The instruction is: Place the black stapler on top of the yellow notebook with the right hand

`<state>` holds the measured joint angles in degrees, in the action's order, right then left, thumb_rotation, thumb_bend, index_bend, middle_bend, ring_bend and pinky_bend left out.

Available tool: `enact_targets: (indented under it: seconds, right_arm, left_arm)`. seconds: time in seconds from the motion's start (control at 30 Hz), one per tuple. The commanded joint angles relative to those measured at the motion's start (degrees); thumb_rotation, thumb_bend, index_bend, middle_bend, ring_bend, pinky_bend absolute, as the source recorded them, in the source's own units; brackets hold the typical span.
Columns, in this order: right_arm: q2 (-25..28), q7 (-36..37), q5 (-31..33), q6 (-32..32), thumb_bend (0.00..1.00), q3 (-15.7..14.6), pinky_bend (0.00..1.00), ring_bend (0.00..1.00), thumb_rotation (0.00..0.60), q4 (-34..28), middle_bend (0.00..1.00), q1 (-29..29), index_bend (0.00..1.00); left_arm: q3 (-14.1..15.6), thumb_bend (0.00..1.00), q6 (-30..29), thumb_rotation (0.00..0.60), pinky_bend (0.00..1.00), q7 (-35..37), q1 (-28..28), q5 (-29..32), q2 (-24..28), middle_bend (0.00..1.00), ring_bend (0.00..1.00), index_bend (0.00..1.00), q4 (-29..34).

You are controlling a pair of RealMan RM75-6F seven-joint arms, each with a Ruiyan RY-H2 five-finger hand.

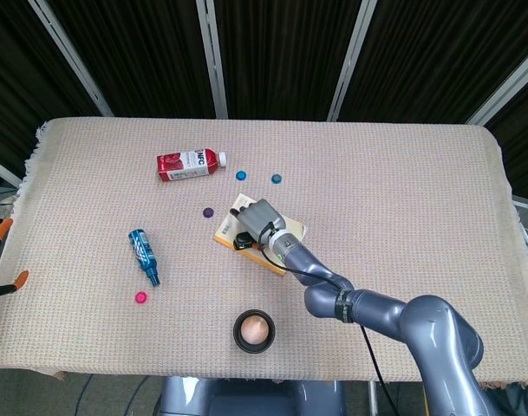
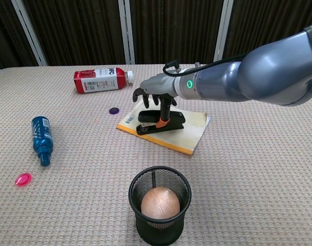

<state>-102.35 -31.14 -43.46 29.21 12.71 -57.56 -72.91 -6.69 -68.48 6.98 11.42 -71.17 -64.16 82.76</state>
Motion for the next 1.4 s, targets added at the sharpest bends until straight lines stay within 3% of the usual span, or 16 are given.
enact_targets:
  seconds: [0.03, 0.33, 0.53, 0.63, 0.73, 0.93, 1.07, 1.23, 1.4]
  right_arm:
    - [0.58, -0.37, 0.63, 0.87, 0.20, -0.64, 0.55, 0.22, 0.600, -1.07, 0.18, -0.16, 0.06]
    - [3.66, -3.78, 3.91, 6.63, 0.19, -1.95, 0.48, 0.13, 0.600, -7.37, 0.12, -0.59, 0.04]
    - [5.91, -6.05, 5.89, 10.22, 0.19, -3.37, 0.29, 0.01, 0.600, -11.22, 0.02, 0.10, 0.00]
    - [9.20, -8.05, 7.61, 14.24, 0.17, -4.43, 0.20, 0.00, 0.600, -17.04, 0.00, 1.41, 0.00]
    - [13.04, -9.01, 7.35, 19.63, 0.14, -5.37, 0.17, 0.00, 0.600, -23.96, 0.00, 3.65, 0.00]
    - [23.55, -7.48, 0.80, 33.95, 0.14, -10.16, 0.13, 0.00, 0.600, -40.48, 0.00, 13.12, 0.00]
    - [28.05, -4.23, -8.01, 43.59, 0.13, -15.67, 0.06, 0.00, 0.600, -44.65, 0.00, 21.37, 0.00]
    - [29.92, 0.79, -16.70, 56.36, 0.13, -20.76, 0.00, 0.00, 0.600, -41.88, 0.00, 32.20, 0.00]
    - [27.76, 8.52, -19.83, 64.69, 0.13, -22.34, 0.00, 0.00, 0.600, -34.49, 0.00, 42.00, 0.00]
  left_arm:
    - [0.05, 0.30, -0.23, 0.600, 0.17, 0.09, -0.08, -0.23, 0.09, 0.00, 0.00, 0.06, 0.18]
    - [0.31, 0.30, -1.53, 0.600, 0.17, 0.39, -0.58, -1.20, 0.34, 0.00, 0.00, 0.06, 0.75]
    - [0.54, 0.30, -1.92, 0.600, 0.17, 0.52, -0.74, -1.78, 0.49, 0.00, 0.00, 0.06, 0.99]
    - [0.57, 0.31, -2.45, 0.600, 0.17, 0.77, -0.91, -2.18, 0.61, 0.00, 0.00, 0.06, 1.07]
    - [0.78, 0.30, -2.95, 0.600, 0.17, 1.04, -1.05, -2.95, 0.74, 0.00, 0.00, 0.06, 1.21]
    - [1.37, 0.30, -4.83, 0.600, 0.17, 1.48, -1.71, -4.99, 1.21, 0.00, 0.00, 0.06, 1.99]
    - [1.62, 0.30, -7.05, 0.600, 0.17, -2.17, -2.22, -5.71, 0.45, 0.00, 0.00, 0.06, 2.54]
    - [1.58, 0.30, -9.80, 0.600, 0.17, -4.43, -3.12, -6.29, 0.11, 0.00, 0.00, 0.05, 3.82]
    - [1.85, 0.30, -12.69, 0.600, 0.16, -5.12, -4.11, -7.91, -0.20, 0.00, 0.00, 0.01, 4.40]
